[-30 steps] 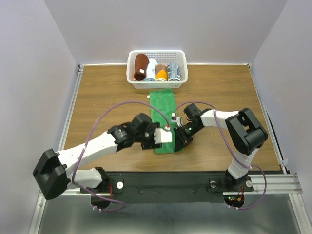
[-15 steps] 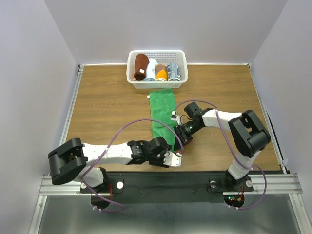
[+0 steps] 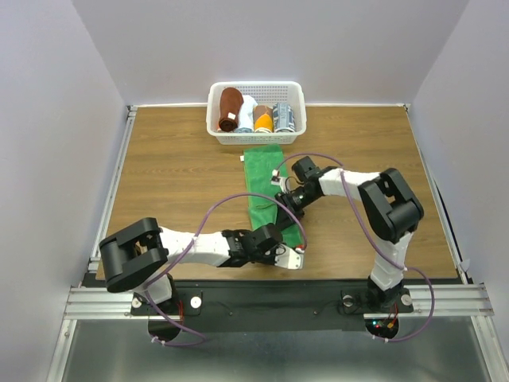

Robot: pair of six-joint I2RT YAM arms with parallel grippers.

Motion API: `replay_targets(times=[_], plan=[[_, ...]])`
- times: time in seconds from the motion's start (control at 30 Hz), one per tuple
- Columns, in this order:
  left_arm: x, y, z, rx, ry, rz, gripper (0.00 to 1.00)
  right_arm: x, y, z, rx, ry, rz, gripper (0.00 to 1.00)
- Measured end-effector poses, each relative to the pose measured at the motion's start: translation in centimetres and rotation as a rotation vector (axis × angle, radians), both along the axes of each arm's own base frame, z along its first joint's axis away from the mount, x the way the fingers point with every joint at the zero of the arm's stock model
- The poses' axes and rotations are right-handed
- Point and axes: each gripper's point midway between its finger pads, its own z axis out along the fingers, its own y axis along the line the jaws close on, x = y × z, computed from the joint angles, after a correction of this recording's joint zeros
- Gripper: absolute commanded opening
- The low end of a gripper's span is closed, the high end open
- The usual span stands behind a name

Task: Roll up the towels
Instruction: Roll the towel

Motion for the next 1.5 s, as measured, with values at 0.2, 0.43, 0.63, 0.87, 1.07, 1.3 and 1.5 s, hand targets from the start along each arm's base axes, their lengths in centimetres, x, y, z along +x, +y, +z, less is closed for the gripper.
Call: replay_targets(times=[0.2, 0.43, 0.63, 0.87, 1.07, 1.3, 1.5], plan=[[-0.9, 0.2, 0.0, 0.005, 0.043, -0.025, 0.0, -1.0, -0.4, -2.8, -0.03, 0.084, -0.001, 0.24], [-4.2, 1.4, 1.8, -0.006, 0.167, -0.117, 0.0, -3.3, 0.1, -2.2, -0.017, 0.066, 0.06, 0.31], [-6.3, 2.5, 1.9, 0.037, 0.302, -0.151, 0.0, -0.7, 1.1, 0.9, 0.029, -0.065, 0.058, 0.4], [-3.0, 1.4, 5.1, -0.045, 0.408, -0.063, 0.0, 3.7, 0.6, 4.4, 0.068, -0.2, -0.013, 0.59], [0.0, 1.1, 6.2, -0.092, 0.48, 0.007, 0.0, 7.0, -2.6, 4.9, 0.056, -0.205, -0.126, 0.67], [3.6, 1.7, 5.5, -0.106, 0.562, 0.101, 0.0, 8.9, -5.9, 6.3, 0.039, -0.241, -0.197, 0.65], [5.8, 2.6, 4.3, -0.104, 0.593, 0.165, 0.0, 7.6, -6.0, 8.7, 0.069, -0.282, -0.169, 0.46]])
